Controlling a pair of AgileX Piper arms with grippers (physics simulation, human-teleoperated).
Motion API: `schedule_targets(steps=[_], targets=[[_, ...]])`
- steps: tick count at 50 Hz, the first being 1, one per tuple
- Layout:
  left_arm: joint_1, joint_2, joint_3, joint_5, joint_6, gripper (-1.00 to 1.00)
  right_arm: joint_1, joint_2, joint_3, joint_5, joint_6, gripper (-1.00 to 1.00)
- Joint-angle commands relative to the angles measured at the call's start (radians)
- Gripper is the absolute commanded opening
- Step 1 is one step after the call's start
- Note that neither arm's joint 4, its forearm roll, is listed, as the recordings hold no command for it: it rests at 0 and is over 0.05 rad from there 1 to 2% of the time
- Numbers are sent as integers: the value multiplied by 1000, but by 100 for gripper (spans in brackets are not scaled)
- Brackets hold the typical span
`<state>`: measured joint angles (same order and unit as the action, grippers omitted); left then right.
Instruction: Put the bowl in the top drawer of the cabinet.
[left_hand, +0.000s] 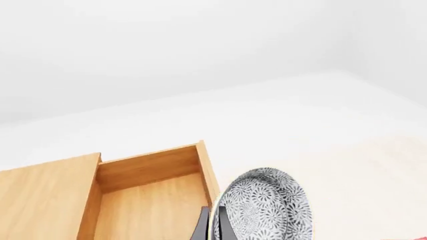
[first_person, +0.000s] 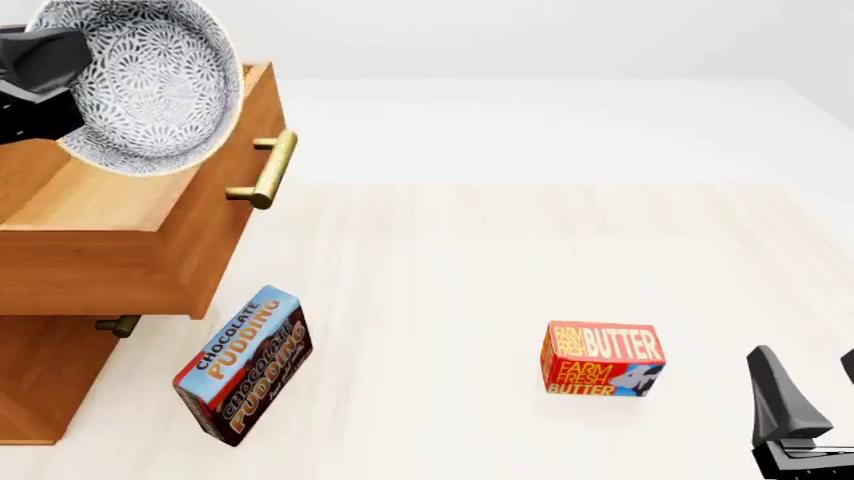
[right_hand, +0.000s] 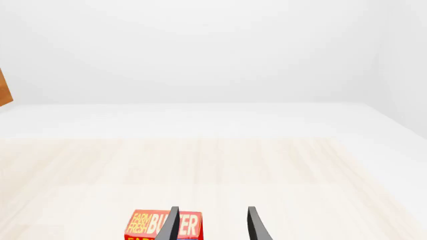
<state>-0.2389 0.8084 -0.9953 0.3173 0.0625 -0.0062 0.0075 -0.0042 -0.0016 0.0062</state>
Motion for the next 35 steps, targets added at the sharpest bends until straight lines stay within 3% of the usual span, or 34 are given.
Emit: schedule_targets(steps=[1, 5, 12, 27, 35], targets=[[98, 36, -24, -27, 6, -100, 0, 0, 0, 0, 0, 100], [149, 45, -29, -37, -4, -100, 0, 0, 0, 0, 0, 100], [160, 76, -35, -55, 1, -100, 0, 0, 0, 0, 0, 100], [239, 194, -83, -67, -87, -100, 0, 0, 0, 0, 0, 100], [257, 241, -96, -83, -98, -100, 0, 0, 0, 0, 0, 100]])
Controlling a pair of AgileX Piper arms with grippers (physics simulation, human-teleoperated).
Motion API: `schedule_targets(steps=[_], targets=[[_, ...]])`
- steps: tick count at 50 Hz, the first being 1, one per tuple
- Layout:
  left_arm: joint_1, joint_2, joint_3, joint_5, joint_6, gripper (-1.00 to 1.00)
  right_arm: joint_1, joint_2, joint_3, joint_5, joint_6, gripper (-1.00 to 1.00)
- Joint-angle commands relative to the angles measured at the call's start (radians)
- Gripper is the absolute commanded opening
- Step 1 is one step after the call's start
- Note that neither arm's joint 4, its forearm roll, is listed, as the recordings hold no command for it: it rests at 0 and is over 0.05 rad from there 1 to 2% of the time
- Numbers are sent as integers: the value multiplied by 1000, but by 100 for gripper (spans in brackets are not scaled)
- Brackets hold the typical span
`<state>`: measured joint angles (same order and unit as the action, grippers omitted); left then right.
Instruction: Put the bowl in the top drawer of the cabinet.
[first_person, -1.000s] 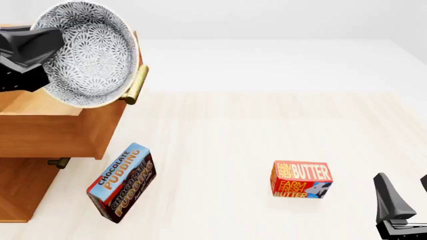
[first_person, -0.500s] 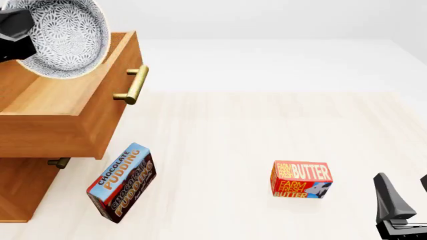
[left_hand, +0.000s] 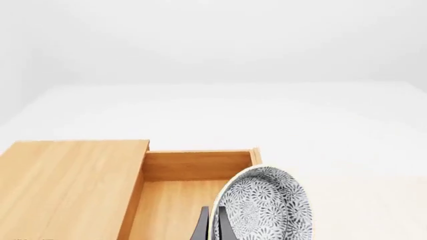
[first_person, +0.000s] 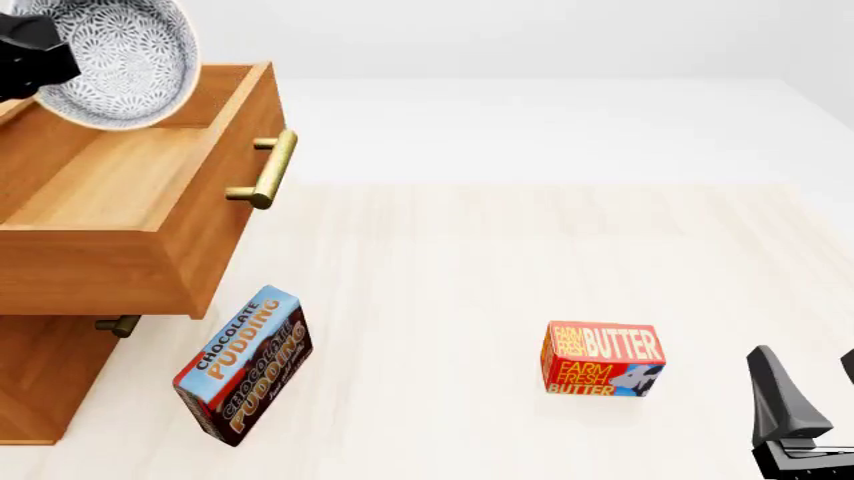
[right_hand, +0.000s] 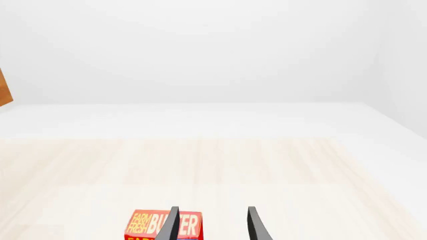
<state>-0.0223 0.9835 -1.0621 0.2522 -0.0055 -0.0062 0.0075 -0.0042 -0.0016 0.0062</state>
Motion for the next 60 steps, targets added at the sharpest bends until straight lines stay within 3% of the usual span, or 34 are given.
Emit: schedule_targets(steps=[1, 39, 56, 60], targets=[[44, 70, -31, -21, -31, -100, 0, 0, 0, 0, 0, 100], [120, 259, -33, -87, -109, -100, 0, 0, 0, 0, 0, 100], [133, 294, -15, -101, -114, -100, 0, 0, 0, 0, 0, 100], [149, 318, -8, -96, -144, -100, 0, 0, 0, 0, 0, 100]])
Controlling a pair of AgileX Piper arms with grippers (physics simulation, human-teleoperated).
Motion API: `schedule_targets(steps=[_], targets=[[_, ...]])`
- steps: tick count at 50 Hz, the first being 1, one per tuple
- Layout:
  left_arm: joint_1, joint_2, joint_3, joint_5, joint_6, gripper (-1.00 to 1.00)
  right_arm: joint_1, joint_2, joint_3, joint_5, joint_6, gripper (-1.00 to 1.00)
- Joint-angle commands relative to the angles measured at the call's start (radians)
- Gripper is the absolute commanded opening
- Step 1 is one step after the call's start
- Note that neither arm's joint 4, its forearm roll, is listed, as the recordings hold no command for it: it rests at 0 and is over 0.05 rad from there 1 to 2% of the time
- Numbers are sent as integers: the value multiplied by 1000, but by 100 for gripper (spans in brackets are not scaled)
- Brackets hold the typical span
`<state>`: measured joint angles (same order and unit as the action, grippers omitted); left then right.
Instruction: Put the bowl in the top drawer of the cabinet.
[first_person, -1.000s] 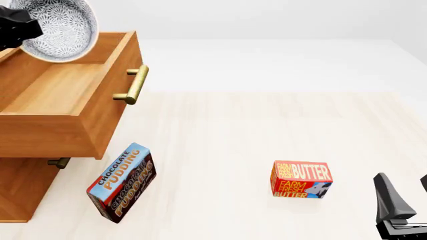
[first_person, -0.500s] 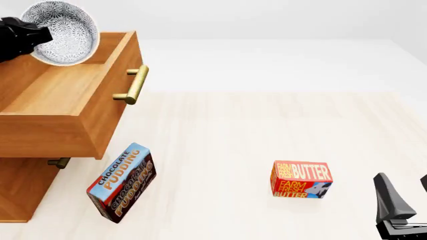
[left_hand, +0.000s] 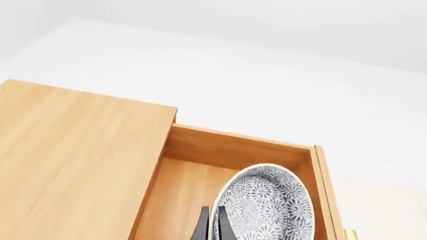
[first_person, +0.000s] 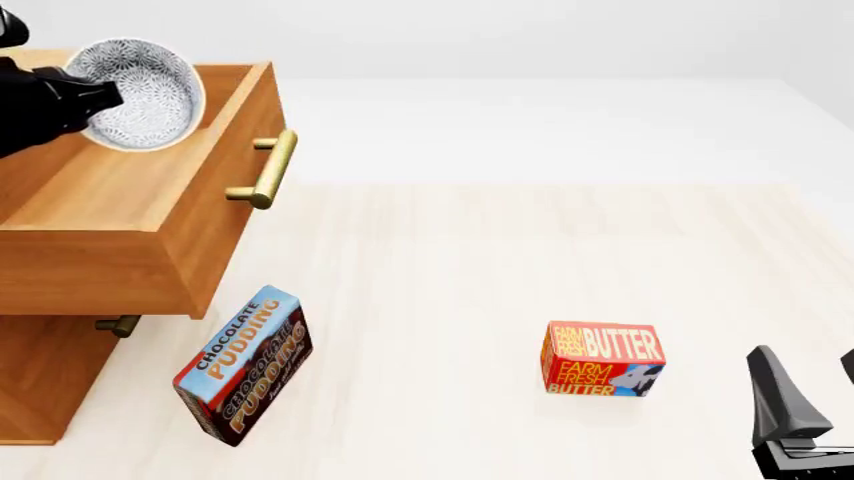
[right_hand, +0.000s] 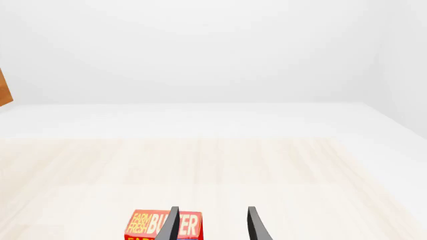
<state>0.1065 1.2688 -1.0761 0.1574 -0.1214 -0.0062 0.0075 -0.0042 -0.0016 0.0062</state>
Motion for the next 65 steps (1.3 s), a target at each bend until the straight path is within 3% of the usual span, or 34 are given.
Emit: schedule_targets(steps=[1, 16, 54, 55, 65], targets=[[20, 33, 6, -1, -28, -100, 0, 0, 0, 0, 0, 100], [24, 70, 19, 6, -84, -100, 0, 0, 0, 0, 0, 100], [34, 95, 32, -13, -64, -100, 0, 0, 0, 0, 0, 100], [35, 96, 31, -11, -65, 100, 0, 0, 0, 0, 0, 100], [23, 79, 30, -15, -61, 100, 0, 0, 0, 0, 0, 100]])
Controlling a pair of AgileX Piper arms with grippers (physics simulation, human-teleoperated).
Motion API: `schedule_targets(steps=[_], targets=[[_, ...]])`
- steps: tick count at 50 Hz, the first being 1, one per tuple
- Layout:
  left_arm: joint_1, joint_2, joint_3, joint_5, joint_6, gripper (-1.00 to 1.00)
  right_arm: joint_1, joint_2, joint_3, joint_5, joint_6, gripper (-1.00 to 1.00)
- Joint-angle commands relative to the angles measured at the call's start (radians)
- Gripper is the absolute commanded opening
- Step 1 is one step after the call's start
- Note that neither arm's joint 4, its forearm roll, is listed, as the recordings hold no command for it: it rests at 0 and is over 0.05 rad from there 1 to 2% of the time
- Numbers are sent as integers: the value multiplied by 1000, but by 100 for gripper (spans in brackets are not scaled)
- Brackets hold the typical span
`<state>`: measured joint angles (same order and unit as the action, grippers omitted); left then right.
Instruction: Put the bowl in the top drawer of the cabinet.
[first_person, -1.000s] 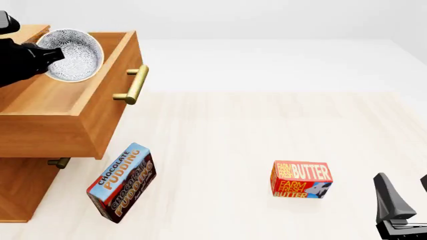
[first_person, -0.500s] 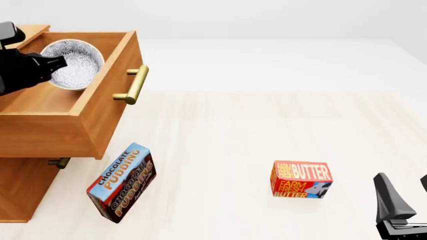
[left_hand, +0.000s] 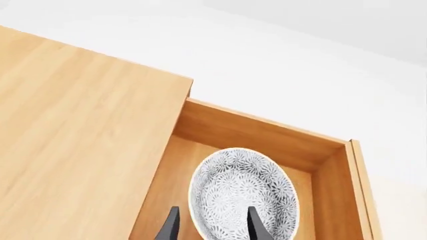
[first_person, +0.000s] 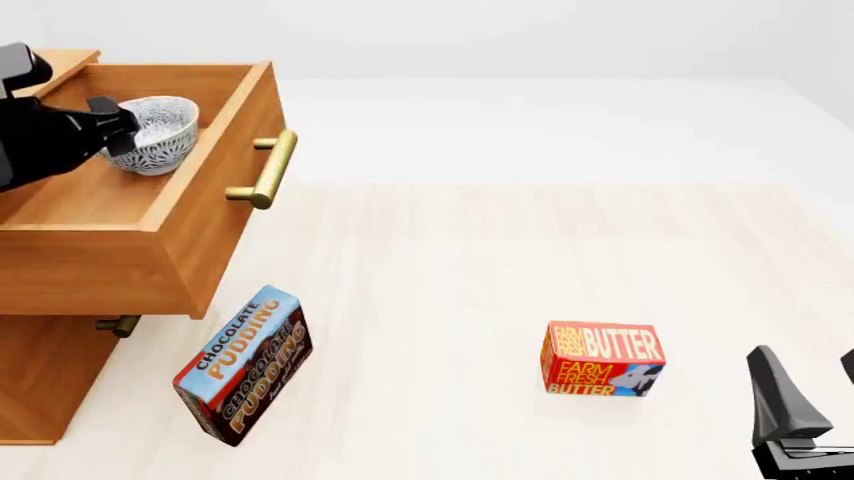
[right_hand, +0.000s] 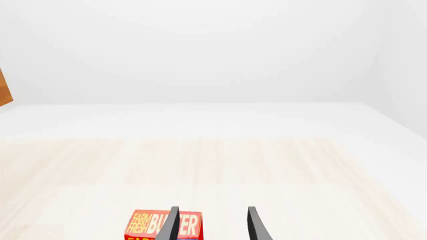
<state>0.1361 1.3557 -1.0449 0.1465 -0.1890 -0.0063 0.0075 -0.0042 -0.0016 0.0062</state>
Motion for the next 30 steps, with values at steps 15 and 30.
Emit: schedule_targets(steps=[15, 30], targets=[[-37, -66, 8, -20, 24, 100, 0, 0, 0, 0, 0, 100], [-41, -133, 29, 5, 50, 100, 0, 0, 0, 0, 0, 100]])
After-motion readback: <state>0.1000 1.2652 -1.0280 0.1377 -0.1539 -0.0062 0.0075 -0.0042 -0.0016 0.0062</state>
